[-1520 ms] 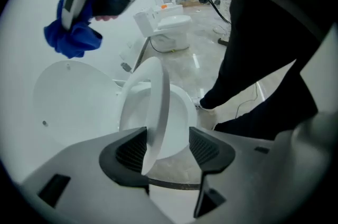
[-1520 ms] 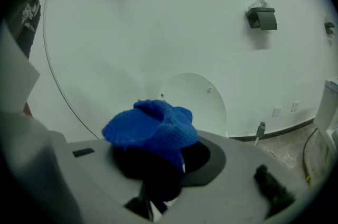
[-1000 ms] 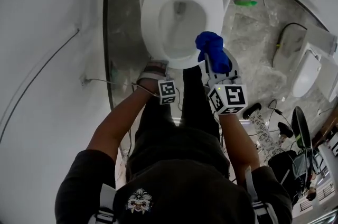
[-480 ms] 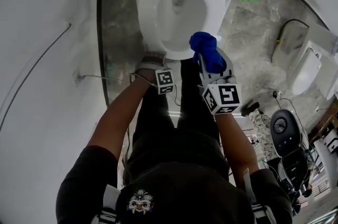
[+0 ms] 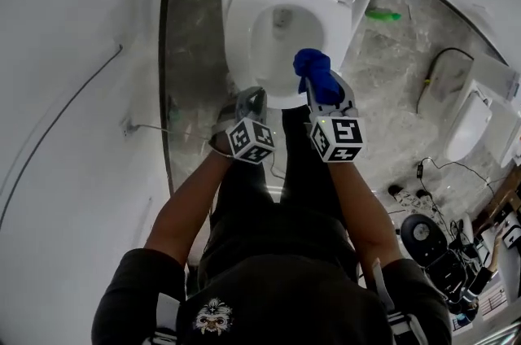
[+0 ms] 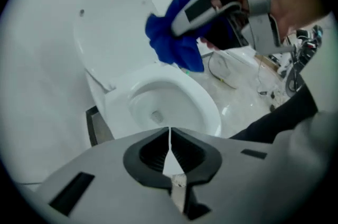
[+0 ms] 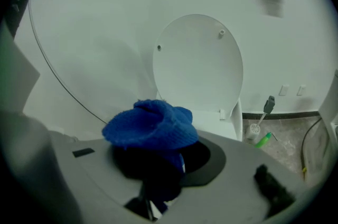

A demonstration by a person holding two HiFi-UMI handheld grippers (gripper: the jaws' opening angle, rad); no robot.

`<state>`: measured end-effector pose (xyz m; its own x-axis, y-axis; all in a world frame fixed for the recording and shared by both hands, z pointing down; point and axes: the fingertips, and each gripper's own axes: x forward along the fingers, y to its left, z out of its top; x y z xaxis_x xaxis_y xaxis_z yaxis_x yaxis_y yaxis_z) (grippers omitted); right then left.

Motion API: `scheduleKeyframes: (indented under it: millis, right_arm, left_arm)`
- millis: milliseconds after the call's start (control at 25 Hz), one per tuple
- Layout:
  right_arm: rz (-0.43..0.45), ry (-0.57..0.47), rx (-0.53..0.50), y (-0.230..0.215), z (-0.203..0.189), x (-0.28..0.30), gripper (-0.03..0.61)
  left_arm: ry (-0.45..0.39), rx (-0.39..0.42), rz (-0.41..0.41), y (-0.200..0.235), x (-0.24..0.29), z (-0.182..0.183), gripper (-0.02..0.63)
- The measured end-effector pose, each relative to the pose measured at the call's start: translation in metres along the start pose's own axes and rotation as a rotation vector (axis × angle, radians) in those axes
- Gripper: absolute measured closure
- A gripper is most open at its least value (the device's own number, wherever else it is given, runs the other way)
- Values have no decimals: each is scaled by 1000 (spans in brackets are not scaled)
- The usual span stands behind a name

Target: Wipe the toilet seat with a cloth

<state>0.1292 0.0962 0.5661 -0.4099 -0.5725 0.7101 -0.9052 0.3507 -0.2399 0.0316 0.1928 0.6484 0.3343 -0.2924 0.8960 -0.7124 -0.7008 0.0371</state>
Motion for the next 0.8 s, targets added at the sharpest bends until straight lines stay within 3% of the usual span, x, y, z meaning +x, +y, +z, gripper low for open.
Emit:
scheduleKeyframes:
  millis: [200,440,600,800]
  right_arm:
    - [0,19,-19,-5,9,50,480]
    - [16,59,-26,-11,15,147,480]
    - [7,123,-29,-6,6,204,480]
    - [-25,129,-86,-7,12,253,480]
  left_arm:
    - [-107,-219,67,47,-18,25,603]
    - [-202,-583,52,94,-26,33,603]
    - [-190,-642,94,115,-33,17,603]
    - [-160,-670,121,122,-33,6,603]
